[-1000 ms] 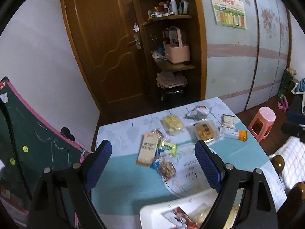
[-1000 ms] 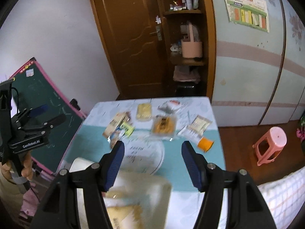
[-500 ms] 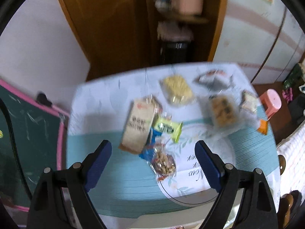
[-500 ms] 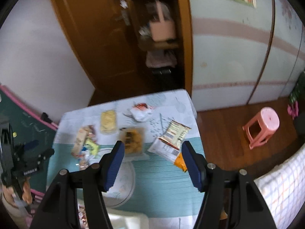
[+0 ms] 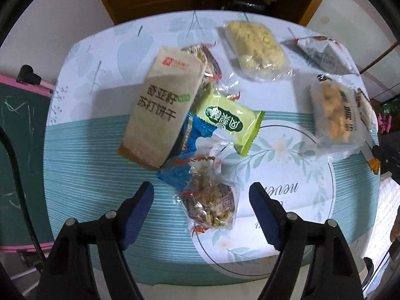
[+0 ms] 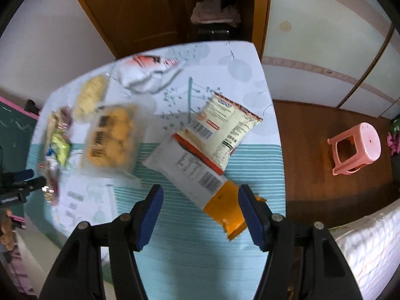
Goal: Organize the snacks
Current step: 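Grasp the clear nut bag with left gripper while right grasps the orange-ended bar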
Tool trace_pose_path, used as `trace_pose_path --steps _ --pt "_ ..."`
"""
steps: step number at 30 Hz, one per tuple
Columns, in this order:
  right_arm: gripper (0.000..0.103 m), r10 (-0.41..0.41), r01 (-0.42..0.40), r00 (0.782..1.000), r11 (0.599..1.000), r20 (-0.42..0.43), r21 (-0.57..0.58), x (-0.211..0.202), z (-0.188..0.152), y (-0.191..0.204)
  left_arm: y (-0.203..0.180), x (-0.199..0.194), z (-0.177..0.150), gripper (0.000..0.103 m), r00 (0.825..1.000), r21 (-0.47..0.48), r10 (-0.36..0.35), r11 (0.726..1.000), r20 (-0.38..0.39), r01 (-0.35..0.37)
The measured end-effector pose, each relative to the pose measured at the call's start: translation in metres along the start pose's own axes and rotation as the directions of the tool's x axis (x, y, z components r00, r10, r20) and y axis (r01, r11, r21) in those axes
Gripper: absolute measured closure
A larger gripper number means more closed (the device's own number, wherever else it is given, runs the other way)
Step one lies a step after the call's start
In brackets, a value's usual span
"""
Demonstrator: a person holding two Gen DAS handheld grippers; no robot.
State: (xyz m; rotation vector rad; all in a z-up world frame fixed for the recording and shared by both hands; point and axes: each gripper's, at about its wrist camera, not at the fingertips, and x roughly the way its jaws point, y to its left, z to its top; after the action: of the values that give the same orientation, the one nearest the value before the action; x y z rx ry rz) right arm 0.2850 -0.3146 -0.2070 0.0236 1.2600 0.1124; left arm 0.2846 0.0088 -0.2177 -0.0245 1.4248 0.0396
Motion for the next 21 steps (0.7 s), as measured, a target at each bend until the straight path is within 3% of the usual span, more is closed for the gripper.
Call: trace_pose_path --steps 10,14,16,18,21 --pt "0.039 -0.02 0.017 0.999 0.996 -0.036 -0.09 0.028 0.003 0.005 0.003 0.036 0.006 0.025 0.996 -0.04 0.008 0.999 -0.092 -0.012" --pt "0.04 -0.078 0.07 0.996 0.984 -0.04 -0.164 0.028 -0.004 0.017 0.004 0.043 0.005 0.028 0.995 -0.056 -0.014 0.998 -0.104 0.008" --pt "0.055 -0.073 0.062 0.996 0.98 -0.048 -0.187 0.025 -0.008 0.024 0.003 0.041 0.004 0.039 0.995 -0.046 -0.016 0.999 -0.097 0.012" --pt "0.061 -0.065 0.051 0.996 0.98 -0.066 -0.191 0.023 -0.011 0.027 0.001 0.038 0.005 0.051 0.996 -0.028 -0.02 0.999 -0.09 0.017" --pt "0.069 -0.042 0.027 0.996 0.98 -0.076 -0.197 0.015 -0.02 0.036 -0.003 0.032 0.003 0.057 0.997 -0.012 -0.015 1.0 -0.078 0.014"
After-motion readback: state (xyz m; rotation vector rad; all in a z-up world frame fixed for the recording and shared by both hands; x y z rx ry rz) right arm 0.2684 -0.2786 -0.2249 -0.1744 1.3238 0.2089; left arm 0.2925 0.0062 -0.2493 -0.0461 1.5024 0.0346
